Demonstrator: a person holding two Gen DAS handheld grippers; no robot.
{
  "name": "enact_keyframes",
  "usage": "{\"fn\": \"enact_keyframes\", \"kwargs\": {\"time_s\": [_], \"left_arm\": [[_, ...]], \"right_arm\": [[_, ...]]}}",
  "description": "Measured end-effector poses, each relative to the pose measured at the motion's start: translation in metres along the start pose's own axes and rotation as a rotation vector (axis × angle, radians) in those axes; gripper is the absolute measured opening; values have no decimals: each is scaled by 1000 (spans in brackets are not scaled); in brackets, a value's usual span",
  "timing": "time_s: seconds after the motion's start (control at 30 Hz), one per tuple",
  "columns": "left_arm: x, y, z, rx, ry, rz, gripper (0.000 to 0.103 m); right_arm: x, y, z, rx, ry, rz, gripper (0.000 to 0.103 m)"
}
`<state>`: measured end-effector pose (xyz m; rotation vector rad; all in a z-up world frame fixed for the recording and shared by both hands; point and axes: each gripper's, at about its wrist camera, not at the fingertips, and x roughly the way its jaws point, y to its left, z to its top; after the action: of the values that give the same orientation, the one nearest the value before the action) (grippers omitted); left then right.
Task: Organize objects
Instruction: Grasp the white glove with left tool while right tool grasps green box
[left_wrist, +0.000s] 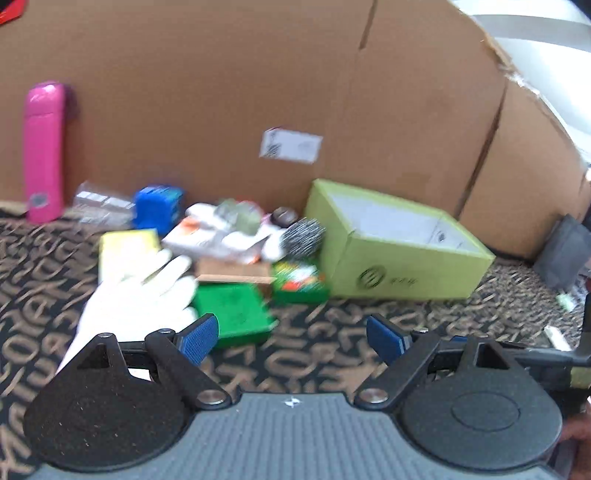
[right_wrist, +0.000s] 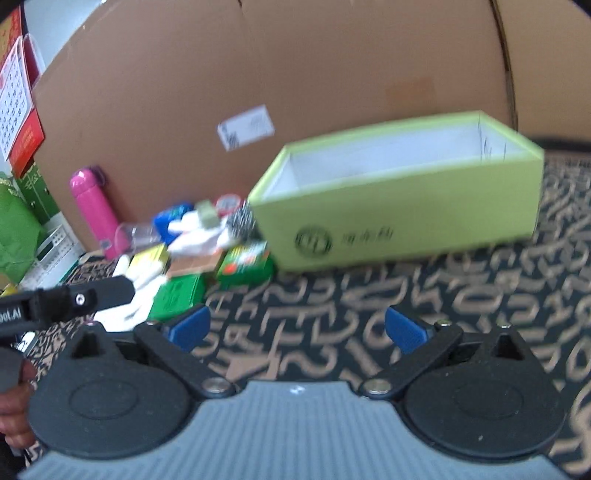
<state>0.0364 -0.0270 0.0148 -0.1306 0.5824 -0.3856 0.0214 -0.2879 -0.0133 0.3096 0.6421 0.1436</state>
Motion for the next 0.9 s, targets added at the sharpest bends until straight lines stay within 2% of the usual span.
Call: {"fn": "enact_keyframes", "kwargs": {"time_s": [0.13, 0.23, 0.37, 0.47, 0.53, 0.7, 0.77, 0.8, 0.83, 0.87, 0.9], "left_arm": [[-5, 23, -12, -4, 13, 83, 91], [-5, 45, -15, -34, 25, 139, 90], [-1, 69, -11, -40, 11, 213, 91], [11, 81, -6, 11, 25, 248, 91], [23, 85, -3, 47, 49, 269, 91], [51, 87, -2, 113, 110, 218, 89], [52, 86, -7, 108, 138, 169, 58], [48, 82, -10, 131, 121, 173, 53], [44, 78, -13, 155, 131, 167, 32], [39, 74, -16, 162, 135, 152, 24], [33, 72, -19, 156, 144, 131, 23]], "right_arm": [[6, 8, -17, 53, 21, 63, 103], [12, 10, -23, 147, 37, 129, 103], [13, 15, -30, 197, -19, 191, 103], [17, 24, -31, 136, 11, 218, 103], [19, 33, -32, 73, 10, 189, 103], [23, 51, -32, -52, 17, 105, 103], [25, 57, -30, -91, 18, 85, 103], [26, 61, -29, -111, 19, 80, 103], [28, 63, -28, -127, 19, 71, 103], [32, 68, -26, -151, 23, 47, 103], [37, 72, -24, -179, 29, 24, 103]]}}
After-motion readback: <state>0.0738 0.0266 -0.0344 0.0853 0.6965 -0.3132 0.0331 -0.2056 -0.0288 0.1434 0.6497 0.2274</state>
